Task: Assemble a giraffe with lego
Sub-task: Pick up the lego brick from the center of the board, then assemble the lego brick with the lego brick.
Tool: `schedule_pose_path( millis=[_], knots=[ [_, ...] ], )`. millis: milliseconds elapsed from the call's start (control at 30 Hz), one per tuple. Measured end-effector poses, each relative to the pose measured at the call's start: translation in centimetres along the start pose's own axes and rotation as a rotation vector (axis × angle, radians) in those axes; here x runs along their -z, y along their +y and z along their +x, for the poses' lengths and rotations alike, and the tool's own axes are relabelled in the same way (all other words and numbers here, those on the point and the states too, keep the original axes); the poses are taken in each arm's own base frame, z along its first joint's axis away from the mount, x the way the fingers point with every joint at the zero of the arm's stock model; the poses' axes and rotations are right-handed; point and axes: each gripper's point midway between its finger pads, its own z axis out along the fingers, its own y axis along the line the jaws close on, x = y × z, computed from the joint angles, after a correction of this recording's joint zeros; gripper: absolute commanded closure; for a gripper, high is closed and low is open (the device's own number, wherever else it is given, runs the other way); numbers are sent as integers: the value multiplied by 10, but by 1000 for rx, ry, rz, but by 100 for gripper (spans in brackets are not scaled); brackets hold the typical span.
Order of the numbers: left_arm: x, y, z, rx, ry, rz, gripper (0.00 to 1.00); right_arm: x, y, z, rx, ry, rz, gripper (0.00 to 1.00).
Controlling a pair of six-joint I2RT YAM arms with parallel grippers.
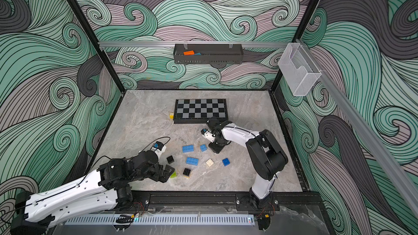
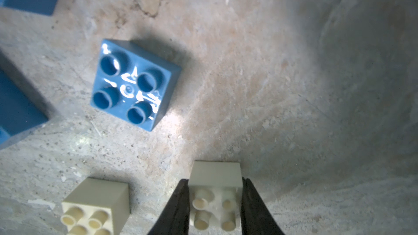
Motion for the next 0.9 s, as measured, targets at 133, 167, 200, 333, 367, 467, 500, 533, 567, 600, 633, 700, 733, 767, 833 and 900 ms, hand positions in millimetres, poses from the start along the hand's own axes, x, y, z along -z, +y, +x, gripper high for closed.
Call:
schedule_pose_path(
  millis=[133, 167, 200, 333, 367, 467, 500, 533, 567, 600, 633, 700, 733, 767, 833, 900],
  knots=[
    [-5, -3, -2, 11, 2, -1, 1, 19, 3, 3, -36, -44, -1, 74],
    [-7, -3, -2, 18, 6, -4, 1, 28, 6, 3, -51, -73, -5, 74],
    [-9, -4, -3, 24, 8, -7, 1, 37, 8, 4, -59, -99, -7, 74],
    [-12, -6, -6, 53, -6, 1, 1, 66, 25, 3, -68, -182, -21, 74],
    [-13, -6, -6, 58, -10, 4, 1, 71, 33, 3, -56, -193, -30, 74],
    [-19, -4, -1, 62, -4, 0, 1, 73, 61, 3, -7, -187, -56, 75],
    [-20, -3, 1, 63, 1, -3, 1, 70, 69, 4, 2, -173, -65, 75],
    [-21, -2, 2, 63, 4, -6, 1, 67, 75, 5, 7, -158, -72, 75],
    [-22, -2, 3, 63, 7, -8, 1, 64, 80, 7, 8, -141, -77, 75],
    [-22, -2, 2, 64, 5, -7, 1, 60, 84, 8, 9, -123, -78, 75],
    [-21, -2, 2, 66, 3, -5, 1, 57, 86, 10, 7, -108, -77, 75],
    [-20, -3, 1, 70, -4, 1, 1, 51, 91, 13, 0, -79, -69, 75],
    [-19, -3, 1, 71, -9, 5, 1, 48, 92, 13, -5, -70, -67, 75],
    [-18, -3, 1, 73, -13, 8, 1, 46, 93, 15, -12, -59, -62, 76],
    [-17, -2, 1, 75, -18, 12, 1, 41, 93, 17, -24, -36, -53, 76],
    [-17, -2, 1, 76, -21, 15, 1, 35, 92, 19, -33, -8, -37, 76]
  ],
)
